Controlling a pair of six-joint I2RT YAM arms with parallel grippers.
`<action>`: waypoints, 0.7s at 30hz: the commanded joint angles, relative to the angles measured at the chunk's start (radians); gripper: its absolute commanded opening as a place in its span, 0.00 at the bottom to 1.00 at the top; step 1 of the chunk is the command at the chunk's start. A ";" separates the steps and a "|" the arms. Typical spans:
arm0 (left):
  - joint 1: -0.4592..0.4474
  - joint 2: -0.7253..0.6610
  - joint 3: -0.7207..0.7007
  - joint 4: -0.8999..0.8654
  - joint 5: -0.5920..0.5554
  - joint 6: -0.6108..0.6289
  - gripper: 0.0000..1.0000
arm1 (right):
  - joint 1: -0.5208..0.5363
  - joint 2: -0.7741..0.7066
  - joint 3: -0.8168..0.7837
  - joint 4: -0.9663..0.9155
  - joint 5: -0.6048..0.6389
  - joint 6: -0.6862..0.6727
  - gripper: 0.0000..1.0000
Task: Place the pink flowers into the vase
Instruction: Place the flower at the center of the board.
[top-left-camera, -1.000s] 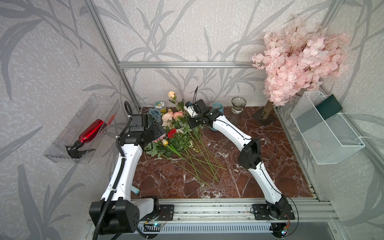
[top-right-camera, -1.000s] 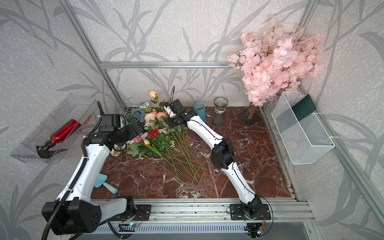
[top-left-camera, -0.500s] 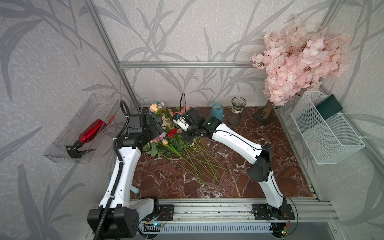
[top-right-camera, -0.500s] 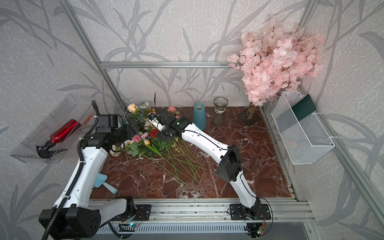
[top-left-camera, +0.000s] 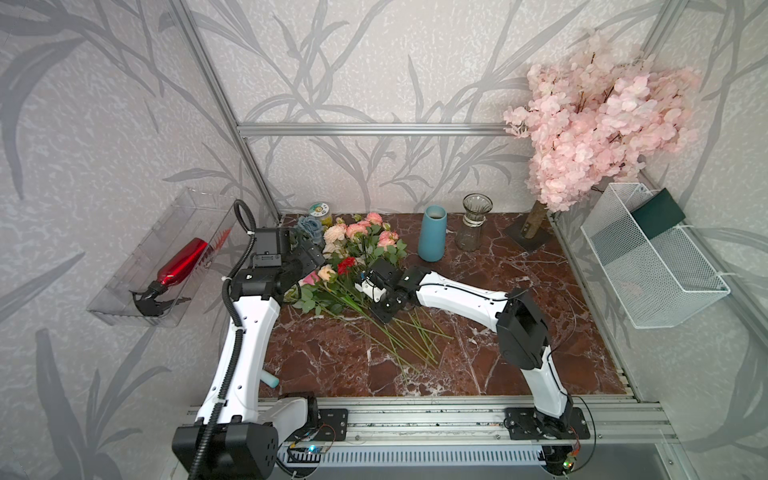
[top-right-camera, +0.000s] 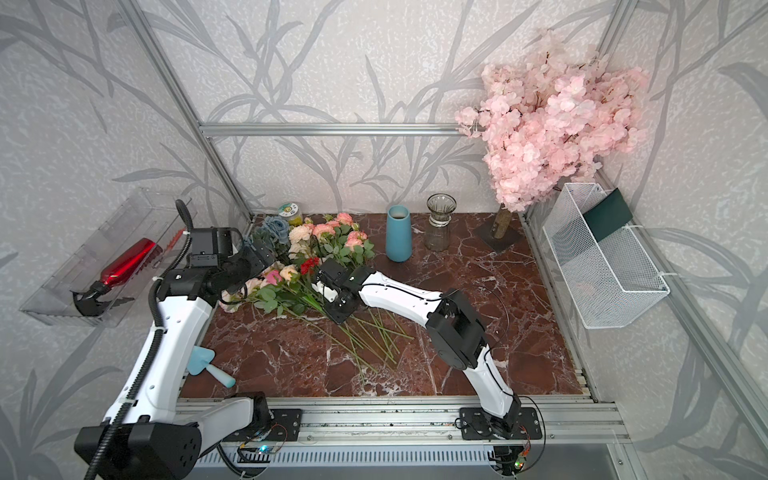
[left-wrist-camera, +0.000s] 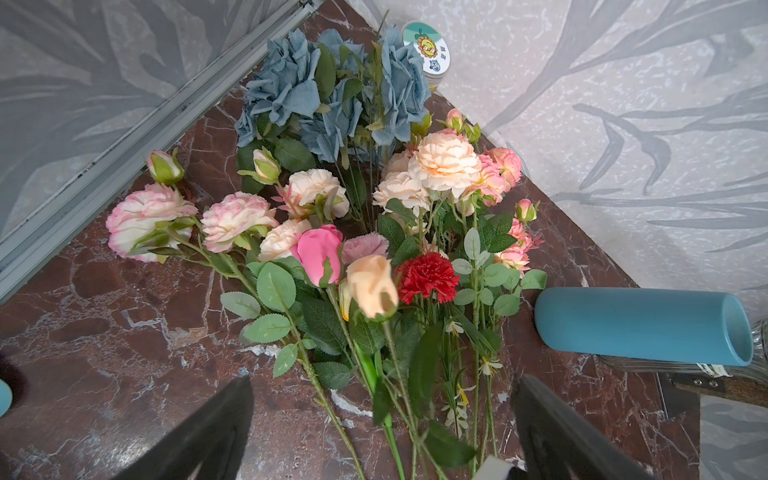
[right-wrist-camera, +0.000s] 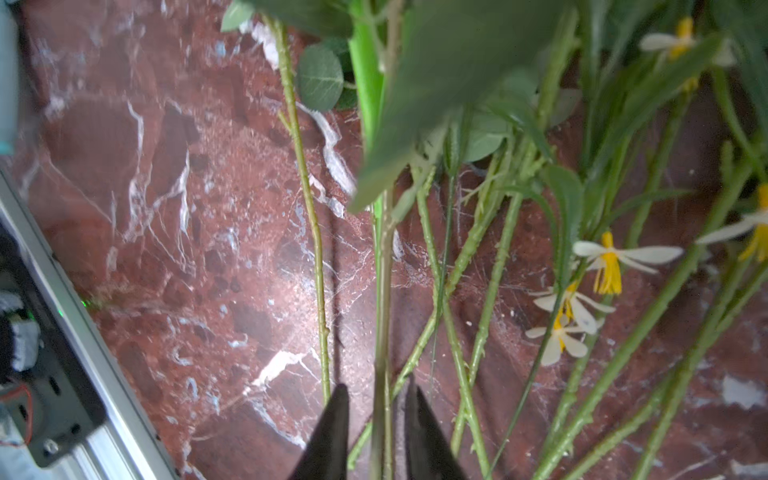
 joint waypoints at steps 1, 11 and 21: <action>0.001 -0.015 0.024 -0.019 -0.022 -0.005 0.98 | 0.005 0.014 0.060 -0.027 -0.003 -0.005 0.39; 0.000 0.012 -0.010 0.029 0.034 -0.014 0.98 | -0.125 0.045 0.309 0.024 0.052 0.004 0.20; -0.100 0.131 0.011 0.046 0.055 0.031 0.93 | -0.301 0.420 0.847 -0.096 -0.001 0.111 0.20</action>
